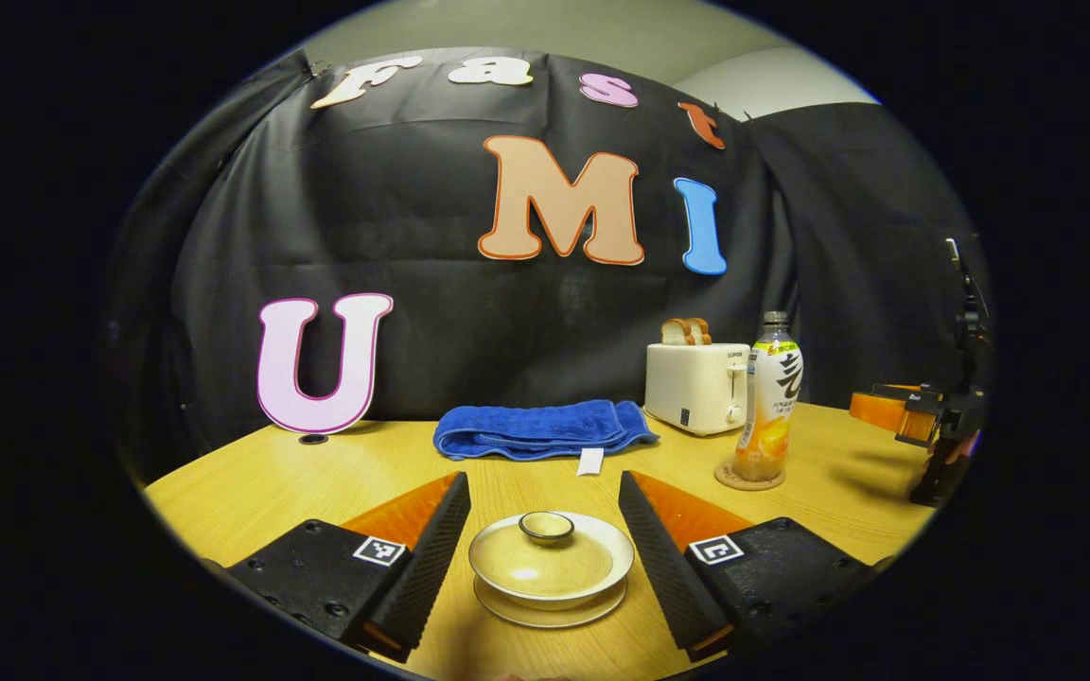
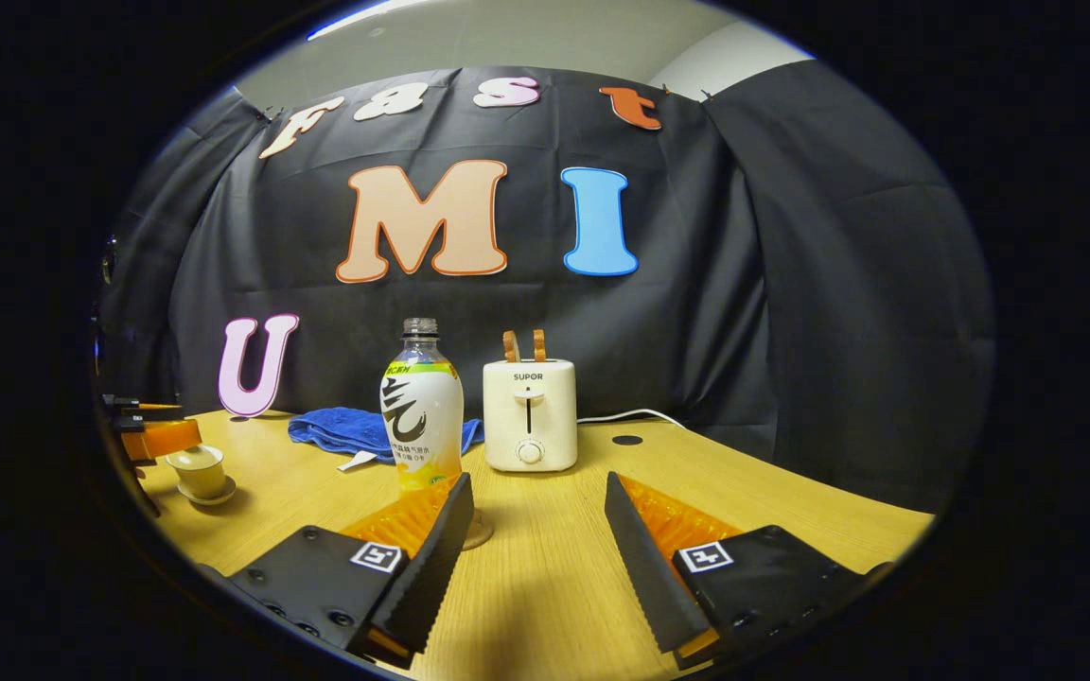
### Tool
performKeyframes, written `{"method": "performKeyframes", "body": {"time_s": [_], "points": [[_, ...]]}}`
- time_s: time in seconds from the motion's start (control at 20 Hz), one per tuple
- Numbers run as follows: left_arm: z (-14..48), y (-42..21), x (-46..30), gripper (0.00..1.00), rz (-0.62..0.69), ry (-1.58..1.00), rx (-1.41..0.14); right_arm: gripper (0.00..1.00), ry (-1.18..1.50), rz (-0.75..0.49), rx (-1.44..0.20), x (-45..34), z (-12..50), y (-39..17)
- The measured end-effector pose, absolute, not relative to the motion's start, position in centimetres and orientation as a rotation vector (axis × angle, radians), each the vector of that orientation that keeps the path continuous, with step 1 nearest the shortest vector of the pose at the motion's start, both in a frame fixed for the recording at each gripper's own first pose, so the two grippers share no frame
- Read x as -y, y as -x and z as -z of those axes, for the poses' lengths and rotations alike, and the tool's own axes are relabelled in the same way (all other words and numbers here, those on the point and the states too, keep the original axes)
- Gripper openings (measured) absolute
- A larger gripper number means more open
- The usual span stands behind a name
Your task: Open the teacup lid with one hand, grasp the water bottle and pour water into the teacup with the other hand; after pouring, place the water bottle on the coaster and then close the teacup lid.
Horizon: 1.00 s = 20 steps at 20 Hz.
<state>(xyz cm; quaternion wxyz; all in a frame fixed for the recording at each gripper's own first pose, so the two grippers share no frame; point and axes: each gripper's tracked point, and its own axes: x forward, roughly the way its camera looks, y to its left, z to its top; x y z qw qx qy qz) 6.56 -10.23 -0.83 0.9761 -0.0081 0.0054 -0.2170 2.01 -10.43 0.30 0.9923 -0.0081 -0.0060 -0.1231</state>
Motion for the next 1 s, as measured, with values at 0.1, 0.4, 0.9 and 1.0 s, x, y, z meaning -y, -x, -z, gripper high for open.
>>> {"method": "performKeyframes", "body": {"time_s": [0.1,0.4,0.9,1.0], "points": [[0.7,-6.1,9.8,0.93,0.419,0.016,-0.008,0.89,0.017,0.249,0.012,10.4,-0.3,-2.0],[0.5,-4.2,6.7,0.93,0.302,0.012,0.007,0.89,0.016,0.249,0.013,10.5,-0.3,-2.0],[0.5,-2.8,-3.0,0.92,-0.104,-0.002,0.008,0.92,0.017,0.270,0.015,10.8,-0.3,-1.9],[0.7,-2.6,-3.7,0.92,-0.142,-0.002,0.005,0.92,0.018,0.271,0.016,10.9,-0.4,-1.9]]}}
